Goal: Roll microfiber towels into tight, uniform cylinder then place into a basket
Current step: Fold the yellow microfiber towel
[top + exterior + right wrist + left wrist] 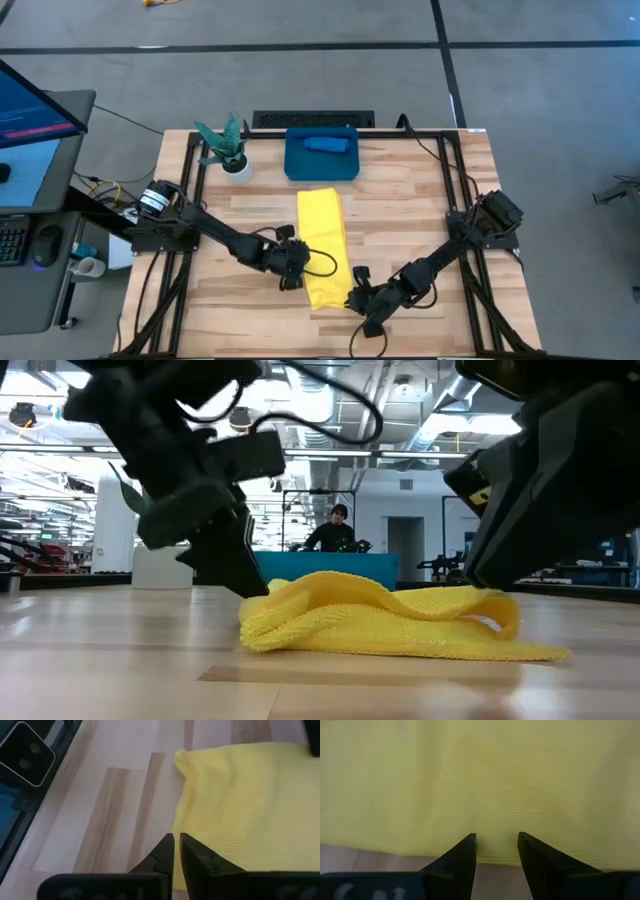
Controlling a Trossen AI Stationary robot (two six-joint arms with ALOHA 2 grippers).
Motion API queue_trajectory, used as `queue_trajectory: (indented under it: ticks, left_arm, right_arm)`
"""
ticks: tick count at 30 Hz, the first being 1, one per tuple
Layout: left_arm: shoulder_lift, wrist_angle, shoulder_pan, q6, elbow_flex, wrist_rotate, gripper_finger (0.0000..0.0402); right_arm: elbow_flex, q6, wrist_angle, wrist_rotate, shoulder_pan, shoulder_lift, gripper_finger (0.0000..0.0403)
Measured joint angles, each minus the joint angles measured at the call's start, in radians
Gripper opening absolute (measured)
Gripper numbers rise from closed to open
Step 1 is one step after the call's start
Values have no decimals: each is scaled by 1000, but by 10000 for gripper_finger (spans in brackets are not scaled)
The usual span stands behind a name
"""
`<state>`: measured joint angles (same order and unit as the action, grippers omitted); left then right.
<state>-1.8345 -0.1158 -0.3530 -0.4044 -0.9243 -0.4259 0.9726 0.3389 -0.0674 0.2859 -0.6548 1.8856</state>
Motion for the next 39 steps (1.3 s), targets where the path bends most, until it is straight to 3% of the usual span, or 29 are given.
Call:
queue_trajectory:
  ticks: [8,27,39]
  left_arm:
    - [2,15,50,-7,24,27,139]
    - [2,28,53,0,26,45,139]
    - [1,28,53,-1,26,45,139]
  right_arm:
    - [0,1,24,-1,0,2,53]
    - [0,48,60,-30,31,2,54]
    - [1,-143,59,0,6,-89,129]
